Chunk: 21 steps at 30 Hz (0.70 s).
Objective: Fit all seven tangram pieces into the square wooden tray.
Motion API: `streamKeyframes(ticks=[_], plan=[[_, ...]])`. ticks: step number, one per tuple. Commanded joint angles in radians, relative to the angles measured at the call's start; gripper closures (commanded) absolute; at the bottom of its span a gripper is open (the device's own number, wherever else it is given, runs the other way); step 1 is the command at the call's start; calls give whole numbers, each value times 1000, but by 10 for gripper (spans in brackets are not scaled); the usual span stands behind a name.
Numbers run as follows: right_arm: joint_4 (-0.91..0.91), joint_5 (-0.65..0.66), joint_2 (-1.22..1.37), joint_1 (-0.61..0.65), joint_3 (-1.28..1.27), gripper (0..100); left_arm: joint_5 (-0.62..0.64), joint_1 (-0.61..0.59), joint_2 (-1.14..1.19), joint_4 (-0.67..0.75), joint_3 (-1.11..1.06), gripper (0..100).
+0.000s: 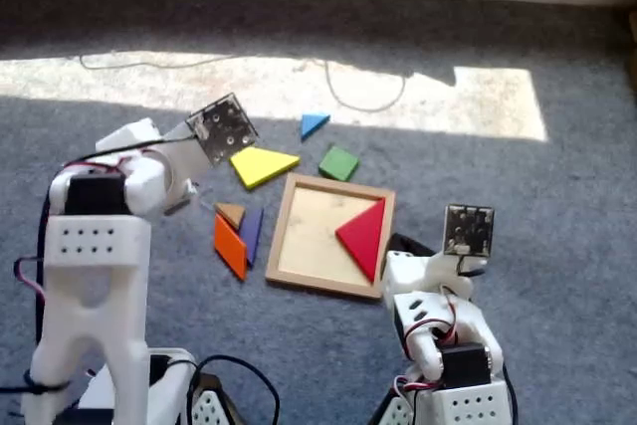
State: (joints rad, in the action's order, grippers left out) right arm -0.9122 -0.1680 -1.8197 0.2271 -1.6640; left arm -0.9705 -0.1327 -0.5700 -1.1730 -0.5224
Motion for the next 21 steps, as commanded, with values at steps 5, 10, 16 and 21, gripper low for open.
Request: streamKeyframes(ticks=[5, 10, 16, 21], plan=[[24, 35, -15, -7, -2, 983, -44, 90, 409, 17, 332, 765], [24, 35, -15, -7, -2, 983, -48, 160, 624, -23, 507, 765], [24, 35, -15, -5, -2, 983, -49, 239, 874, -126, 731, 765], [24, 35, -15, -5, -2, 983, -110, 245, 1066, -193, 898, 768]])
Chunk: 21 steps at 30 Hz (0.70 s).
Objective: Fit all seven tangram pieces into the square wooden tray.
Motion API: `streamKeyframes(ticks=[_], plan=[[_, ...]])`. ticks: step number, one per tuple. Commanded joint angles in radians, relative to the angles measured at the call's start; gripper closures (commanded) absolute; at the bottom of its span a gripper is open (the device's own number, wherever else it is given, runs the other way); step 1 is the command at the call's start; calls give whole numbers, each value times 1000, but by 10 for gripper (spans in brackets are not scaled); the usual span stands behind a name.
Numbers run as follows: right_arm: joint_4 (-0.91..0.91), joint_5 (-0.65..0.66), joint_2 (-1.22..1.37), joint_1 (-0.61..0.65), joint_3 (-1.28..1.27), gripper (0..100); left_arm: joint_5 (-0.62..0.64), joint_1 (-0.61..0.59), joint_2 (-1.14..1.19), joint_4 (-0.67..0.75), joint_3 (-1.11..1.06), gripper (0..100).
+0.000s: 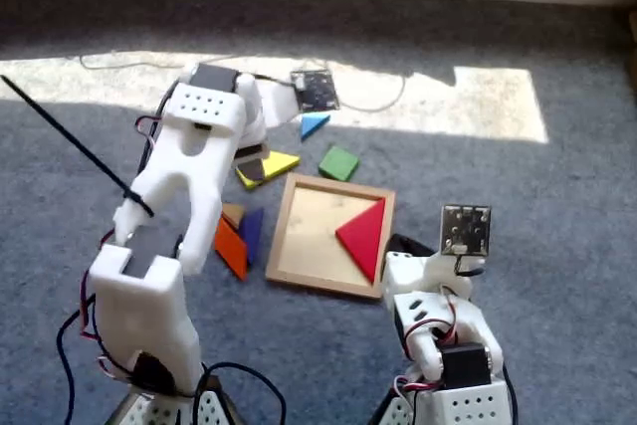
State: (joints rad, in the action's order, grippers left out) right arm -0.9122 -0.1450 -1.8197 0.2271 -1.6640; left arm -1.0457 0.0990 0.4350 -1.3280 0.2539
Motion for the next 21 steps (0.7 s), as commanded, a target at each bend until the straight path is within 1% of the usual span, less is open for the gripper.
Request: streamKeyframes(ticks=[1, 7, 12, 17, 21], plan=[[24, 12, -15, -5, -2, 983, -41, 10, 99, -48, 153, 768], [24, 12, -15, -5, -2, 983, -74, -21, 292, -69, 283, 769], [24, 12, -15, -5, -2, 983, -72, -85, 389, -78, 369, 783], [24, 12, -15, -5, -2, 983, -80, -107, 398, -183, 374, 890], [24, 12, -15, -5, -2, 983, -80, -107, 398, -270, 375, 902]])
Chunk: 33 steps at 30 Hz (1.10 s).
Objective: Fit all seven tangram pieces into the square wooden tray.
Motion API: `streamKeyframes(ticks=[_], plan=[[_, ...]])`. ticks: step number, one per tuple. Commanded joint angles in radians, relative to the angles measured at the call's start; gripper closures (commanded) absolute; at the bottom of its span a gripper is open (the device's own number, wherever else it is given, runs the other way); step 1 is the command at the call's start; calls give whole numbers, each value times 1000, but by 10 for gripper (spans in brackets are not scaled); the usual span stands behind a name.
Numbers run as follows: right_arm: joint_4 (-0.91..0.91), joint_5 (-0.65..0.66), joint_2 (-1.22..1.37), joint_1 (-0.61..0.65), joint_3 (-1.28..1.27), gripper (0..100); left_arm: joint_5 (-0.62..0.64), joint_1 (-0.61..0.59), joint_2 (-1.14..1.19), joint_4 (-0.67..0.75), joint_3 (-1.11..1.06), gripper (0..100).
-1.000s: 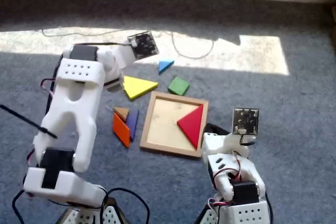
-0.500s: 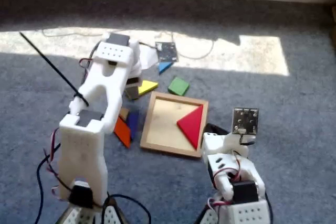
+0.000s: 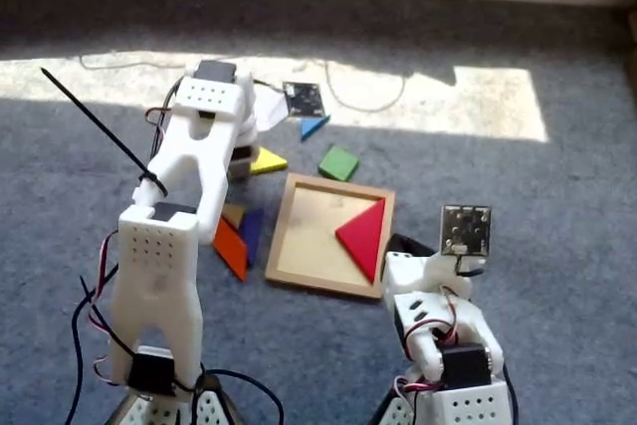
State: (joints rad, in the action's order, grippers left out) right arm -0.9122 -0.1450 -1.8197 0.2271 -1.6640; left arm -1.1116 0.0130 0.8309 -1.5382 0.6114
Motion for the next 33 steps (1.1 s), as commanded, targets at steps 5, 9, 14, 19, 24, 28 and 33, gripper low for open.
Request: streamKeyframes(ticks=[5, 9, 14, 19, 24, 28, 33], plan=[[24, 14, -15, -5, -2, 983, -9, -21, 1, -135, 18, 902], [24, 15, -15, -5, -2, 983, -2, -38, -2, -173, 19, 912], [24, 15, -15, -5, -2, 983, 143, -71, -59, -147, 108, 933], [24, 15, -15, -5, -2, 983, 342, -59, -94, -52, 199, 933], [24, 15, -15, -5, -2, 983, 585, -44, -70, 166, 231, 933], [24, 15, -15, -5, -2, 983, 701, -39, 19, 325, 237, 934], [24, 17, -15, -5, -2, 983, 720, -25, 116, 384, 237, 934]])
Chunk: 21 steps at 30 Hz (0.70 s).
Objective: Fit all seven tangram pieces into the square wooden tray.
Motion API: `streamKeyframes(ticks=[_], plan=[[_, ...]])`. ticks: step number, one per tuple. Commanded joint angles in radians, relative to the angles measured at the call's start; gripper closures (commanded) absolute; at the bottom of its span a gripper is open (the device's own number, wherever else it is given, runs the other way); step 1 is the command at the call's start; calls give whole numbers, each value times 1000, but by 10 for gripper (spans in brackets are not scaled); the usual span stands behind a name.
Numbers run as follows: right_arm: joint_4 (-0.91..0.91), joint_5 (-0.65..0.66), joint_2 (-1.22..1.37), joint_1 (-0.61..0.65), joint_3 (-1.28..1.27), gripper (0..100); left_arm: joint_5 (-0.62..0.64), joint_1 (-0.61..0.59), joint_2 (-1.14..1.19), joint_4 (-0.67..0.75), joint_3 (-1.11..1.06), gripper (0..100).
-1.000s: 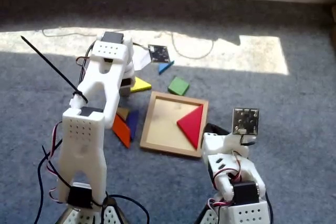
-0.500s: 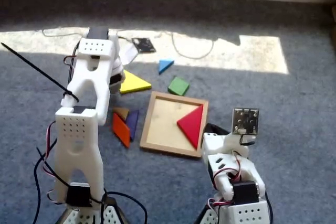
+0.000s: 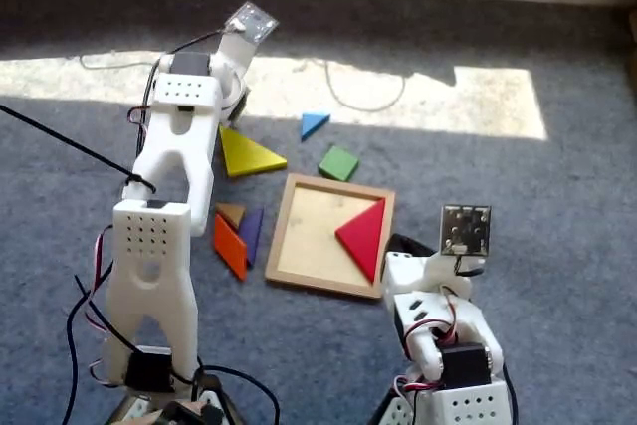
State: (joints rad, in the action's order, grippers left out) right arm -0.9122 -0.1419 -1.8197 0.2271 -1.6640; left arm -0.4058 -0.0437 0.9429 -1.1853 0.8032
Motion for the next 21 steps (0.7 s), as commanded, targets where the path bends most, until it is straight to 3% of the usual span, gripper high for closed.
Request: streamKeyframes(ticks=[1, 4, 9, 13, 21], plan=[[24, 14, -15, -5, -2, 983, 14, 35, 15, 31, 45, 934], [24, 14, -15, -5, -2, 983, 11, 44, 39, 20, 39, 934], [24, 14, -15, -5, -2, 983, -5, 28, 38, -155, 47, 934], [24, 15, -15, -5, -2, 983, -104, 25, 38, -276, 47, 934], [24, 15, -15, -5, -2, 983, -110, 25, 39, -489, 117, 993]])
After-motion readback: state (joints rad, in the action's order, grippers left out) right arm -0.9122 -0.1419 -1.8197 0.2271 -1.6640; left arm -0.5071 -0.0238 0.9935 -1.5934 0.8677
